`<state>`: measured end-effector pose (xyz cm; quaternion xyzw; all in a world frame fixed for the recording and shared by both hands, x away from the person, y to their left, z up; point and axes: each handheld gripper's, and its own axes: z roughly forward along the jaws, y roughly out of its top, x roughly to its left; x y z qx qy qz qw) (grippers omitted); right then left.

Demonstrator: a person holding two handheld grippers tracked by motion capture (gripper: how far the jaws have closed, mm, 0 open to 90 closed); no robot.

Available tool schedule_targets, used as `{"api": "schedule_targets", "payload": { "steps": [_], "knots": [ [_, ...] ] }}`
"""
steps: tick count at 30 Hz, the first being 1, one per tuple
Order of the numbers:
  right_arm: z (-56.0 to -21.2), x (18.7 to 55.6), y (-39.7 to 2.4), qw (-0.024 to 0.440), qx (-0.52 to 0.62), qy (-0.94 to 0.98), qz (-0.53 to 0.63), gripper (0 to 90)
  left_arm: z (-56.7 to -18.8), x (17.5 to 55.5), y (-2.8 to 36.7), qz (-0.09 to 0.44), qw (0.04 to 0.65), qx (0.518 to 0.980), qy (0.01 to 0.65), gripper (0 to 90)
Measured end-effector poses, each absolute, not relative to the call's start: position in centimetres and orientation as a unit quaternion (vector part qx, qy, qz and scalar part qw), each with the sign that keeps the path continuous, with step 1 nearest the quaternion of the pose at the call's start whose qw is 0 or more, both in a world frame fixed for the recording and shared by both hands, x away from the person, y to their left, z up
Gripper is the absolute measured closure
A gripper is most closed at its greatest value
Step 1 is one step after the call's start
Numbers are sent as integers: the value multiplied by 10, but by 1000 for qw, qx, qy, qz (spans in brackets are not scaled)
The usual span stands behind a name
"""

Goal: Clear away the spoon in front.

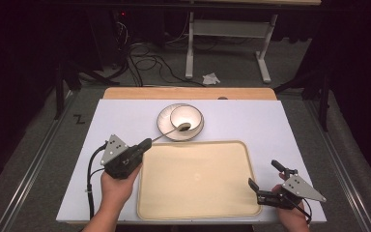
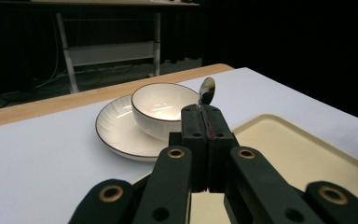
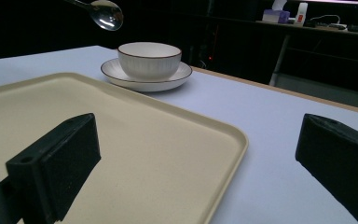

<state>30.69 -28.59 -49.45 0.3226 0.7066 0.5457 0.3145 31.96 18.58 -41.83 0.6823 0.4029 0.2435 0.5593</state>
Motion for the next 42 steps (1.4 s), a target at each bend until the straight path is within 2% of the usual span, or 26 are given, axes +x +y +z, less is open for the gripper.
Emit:
{"api": "schedule_targets", "payload": {
  "steps": [15, 27, 38, 42],
  "knots": [
    [-495, 307, -283, 317, 320, 709, 542, 4, -437, 287, 190, 232, 569, 685, 392, 897],
    [-496, 308, -282, 316, 317, 712, 540, 4, -455, 280, 187, 202, 576, 688, 392, 896],
    [-497, 308, -281, 317, 316, 715, 537, 4, -476, 285, 181, 118, 574, 713, 385, 896],
    [-497, 307, -280, 319, 314, 716, 535, 4, -484, 290, 180, 68, 582, 712, 387, 895]
  ]
}}
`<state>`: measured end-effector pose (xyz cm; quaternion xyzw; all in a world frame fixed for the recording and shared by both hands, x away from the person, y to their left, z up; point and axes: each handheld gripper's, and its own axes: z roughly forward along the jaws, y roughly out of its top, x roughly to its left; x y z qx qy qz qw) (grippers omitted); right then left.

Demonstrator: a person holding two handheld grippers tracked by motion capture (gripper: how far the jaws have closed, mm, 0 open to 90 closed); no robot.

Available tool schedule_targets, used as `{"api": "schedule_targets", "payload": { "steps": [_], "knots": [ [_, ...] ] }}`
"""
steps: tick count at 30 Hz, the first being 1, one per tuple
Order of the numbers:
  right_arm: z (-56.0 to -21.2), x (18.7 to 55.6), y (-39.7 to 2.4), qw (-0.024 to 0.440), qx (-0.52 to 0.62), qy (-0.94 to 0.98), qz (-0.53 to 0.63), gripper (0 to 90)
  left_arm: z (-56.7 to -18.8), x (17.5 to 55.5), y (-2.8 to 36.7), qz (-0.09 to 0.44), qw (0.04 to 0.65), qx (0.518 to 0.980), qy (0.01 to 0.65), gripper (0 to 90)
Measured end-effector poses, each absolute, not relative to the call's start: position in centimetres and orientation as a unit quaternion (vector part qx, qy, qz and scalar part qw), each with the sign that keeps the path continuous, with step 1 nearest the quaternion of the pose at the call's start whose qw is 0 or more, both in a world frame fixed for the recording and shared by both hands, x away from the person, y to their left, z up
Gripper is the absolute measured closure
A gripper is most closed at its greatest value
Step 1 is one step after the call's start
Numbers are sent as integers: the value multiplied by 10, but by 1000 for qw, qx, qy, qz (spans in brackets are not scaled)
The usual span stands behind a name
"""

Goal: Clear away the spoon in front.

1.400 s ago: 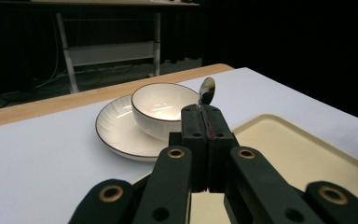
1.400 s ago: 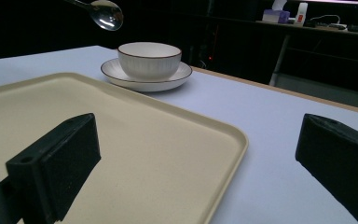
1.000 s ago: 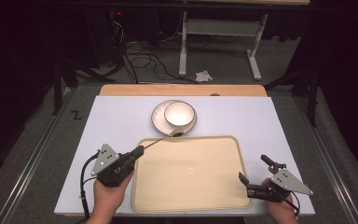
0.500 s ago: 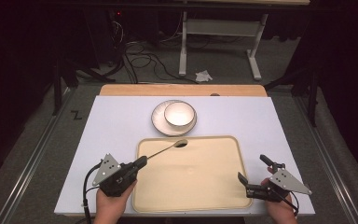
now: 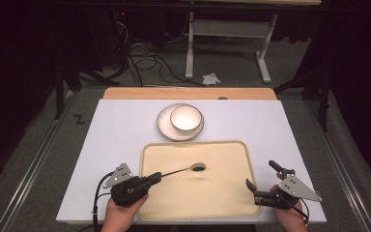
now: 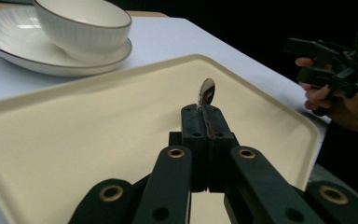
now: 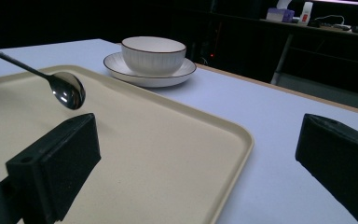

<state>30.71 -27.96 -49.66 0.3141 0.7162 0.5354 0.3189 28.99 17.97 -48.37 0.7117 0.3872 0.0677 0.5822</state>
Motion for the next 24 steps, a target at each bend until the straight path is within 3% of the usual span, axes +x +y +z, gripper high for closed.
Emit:
{"api": "schedule_targets", "payload": {
  "steps": [5, 24],
  "knots": [
    [-497, 307, -279, 318, 311, 719, 534, 4, -495, 297, 182, 4, 585, 705, 400, 895],
    [-497, 307, -281, 318, 307, 721, 533, 4, -519, 311, 204, -123, 590, 632, 487, 893]
  ]
}}
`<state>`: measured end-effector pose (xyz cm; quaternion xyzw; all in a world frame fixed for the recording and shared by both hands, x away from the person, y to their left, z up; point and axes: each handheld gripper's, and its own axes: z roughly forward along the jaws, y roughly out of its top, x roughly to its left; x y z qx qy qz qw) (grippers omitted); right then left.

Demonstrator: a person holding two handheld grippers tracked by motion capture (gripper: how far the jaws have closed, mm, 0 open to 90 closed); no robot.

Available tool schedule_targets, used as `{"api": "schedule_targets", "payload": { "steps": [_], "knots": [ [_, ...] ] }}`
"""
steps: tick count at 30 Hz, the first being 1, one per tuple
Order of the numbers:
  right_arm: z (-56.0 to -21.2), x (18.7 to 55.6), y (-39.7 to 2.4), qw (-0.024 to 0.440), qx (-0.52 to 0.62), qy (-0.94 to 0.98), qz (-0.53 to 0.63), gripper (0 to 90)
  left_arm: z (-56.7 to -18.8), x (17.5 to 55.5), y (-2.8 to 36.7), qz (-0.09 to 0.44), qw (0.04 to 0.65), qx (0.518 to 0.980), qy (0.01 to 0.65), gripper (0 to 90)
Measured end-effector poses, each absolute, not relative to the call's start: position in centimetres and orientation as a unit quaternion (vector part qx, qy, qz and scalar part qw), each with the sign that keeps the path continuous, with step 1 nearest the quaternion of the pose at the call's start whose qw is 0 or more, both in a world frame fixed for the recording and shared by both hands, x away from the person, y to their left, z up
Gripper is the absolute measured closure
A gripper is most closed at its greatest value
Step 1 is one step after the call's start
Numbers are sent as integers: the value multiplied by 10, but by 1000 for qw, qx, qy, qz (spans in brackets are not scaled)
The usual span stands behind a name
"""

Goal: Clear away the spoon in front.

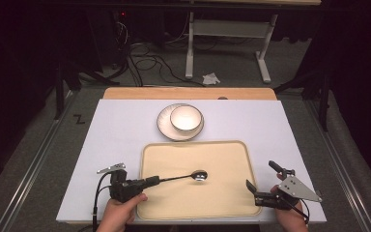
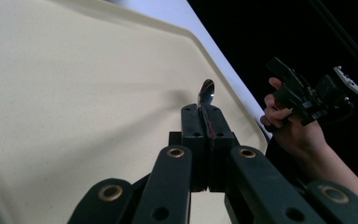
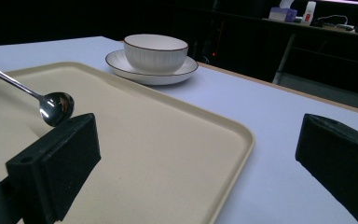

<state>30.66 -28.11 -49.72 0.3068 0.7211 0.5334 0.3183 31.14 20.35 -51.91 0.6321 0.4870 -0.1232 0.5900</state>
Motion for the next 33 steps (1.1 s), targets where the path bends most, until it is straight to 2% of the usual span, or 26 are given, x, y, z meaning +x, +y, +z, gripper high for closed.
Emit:
{"api": "schedule_targets", "payload": {
  "steps": [8, 13, 28, 33],
  "knots": [
    [-497, 307, -282, 316, 310, 721, 533, 4, -523, 313, 205, -139, 581, 623, 504, 892],
    [-497, 307, -281, 318, 308, 724, 530, 4, -526, 314, 207, -129, 567, 630, 515, 884],
    [-497, 307, -281, 317, 306, 723, 532, 4, -523, 313, 204, -84, 531, 659, 526, 762],
    [-497, 307, -281, 317, 306, 723, 532, 4, -521, 312, 203, -68, 530, 661, 527, 669]
  ]
}}
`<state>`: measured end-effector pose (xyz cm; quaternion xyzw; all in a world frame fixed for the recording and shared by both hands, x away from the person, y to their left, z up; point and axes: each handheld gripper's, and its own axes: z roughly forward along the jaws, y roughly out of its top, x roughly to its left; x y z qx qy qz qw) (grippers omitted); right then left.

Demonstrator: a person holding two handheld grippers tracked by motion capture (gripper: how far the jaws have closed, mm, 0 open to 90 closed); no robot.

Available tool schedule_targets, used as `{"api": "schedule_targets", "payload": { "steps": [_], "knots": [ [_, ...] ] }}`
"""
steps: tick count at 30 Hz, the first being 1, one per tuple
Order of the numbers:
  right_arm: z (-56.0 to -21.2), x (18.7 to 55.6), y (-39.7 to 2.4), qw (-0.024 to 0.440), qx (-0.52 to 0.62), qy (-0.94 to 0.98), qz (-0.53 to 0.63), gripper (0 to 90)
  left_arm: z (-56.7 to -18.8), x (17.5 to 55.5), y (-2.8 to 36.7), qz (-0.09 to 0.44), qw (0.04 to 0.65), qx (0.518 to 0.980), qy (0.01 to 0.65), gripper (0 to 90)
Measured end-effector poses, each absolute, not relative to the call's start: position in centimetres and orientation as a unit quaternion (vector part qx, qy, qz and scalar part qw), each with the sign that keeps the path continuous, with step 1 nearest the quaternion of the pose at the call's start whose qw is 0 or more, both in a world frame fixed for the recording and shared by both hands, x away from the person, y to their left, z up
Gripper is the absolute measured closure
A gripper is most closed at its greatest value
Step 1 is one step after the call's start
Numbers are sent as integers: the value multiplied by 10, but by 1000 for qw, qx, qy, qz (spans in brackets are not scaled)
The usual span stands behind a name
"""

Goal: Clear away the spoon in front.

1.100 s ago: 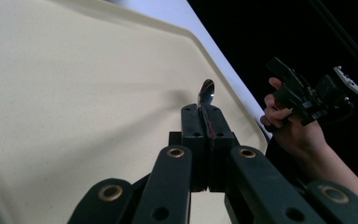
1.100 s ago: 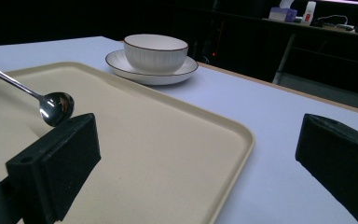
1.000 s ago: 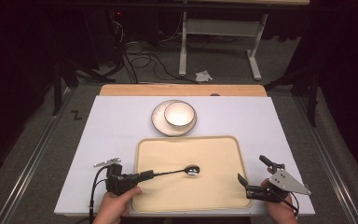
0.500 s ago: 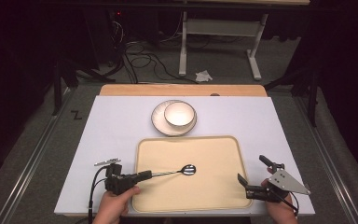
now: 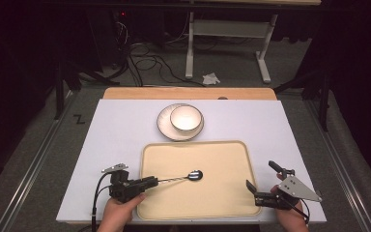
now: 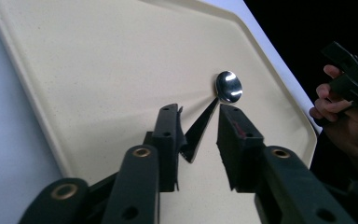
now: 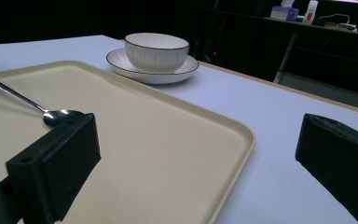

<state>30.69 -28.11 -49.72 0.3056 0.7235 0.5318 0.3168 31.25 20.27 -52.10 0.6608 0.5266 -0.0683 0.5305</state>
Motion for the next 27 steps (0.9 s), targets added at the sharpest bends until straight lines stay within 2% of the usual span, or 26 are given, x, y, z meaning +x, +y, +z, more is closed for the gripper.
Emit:
{"api": "schedule_targets", "payload": {
  "steps": [8, 11, 14, 18, 19, 22, 27],
  "knots": [
    [-497, 307, -281, 316, 306, 724, 532, 4, -517, 311, 203, -46, 525, 671, 521, 618],
    [-497, 306, -280, 314, 308, 723, 532, 4, -515, 310, 200, -13, 506, 692, 514, 617],
    [-497, 307, -280, 314, 306, 725, 531, 4, -512, 308, 192, 41, 464, 734, 494, 675],
    [-497, 306, -280, 312, 309, 724, 533, 4, -510, 308, 182, 71, 429, 765, 474, 874],
    [-497, 306, -280, 313, 306, 724, 533, 4, -509, 307, 180, 84, 418, 773, 471, 900],
    [-497, 306, -280, 312, 307, 724, 533, 4, -509, 306, 173, 131, 370, 793, 466, 900],
    [-497, 306, -280, 311, 307, 724, 533, 4, -512, 308, 167, 140, 337, 809, 461, 900]
  ]
}}
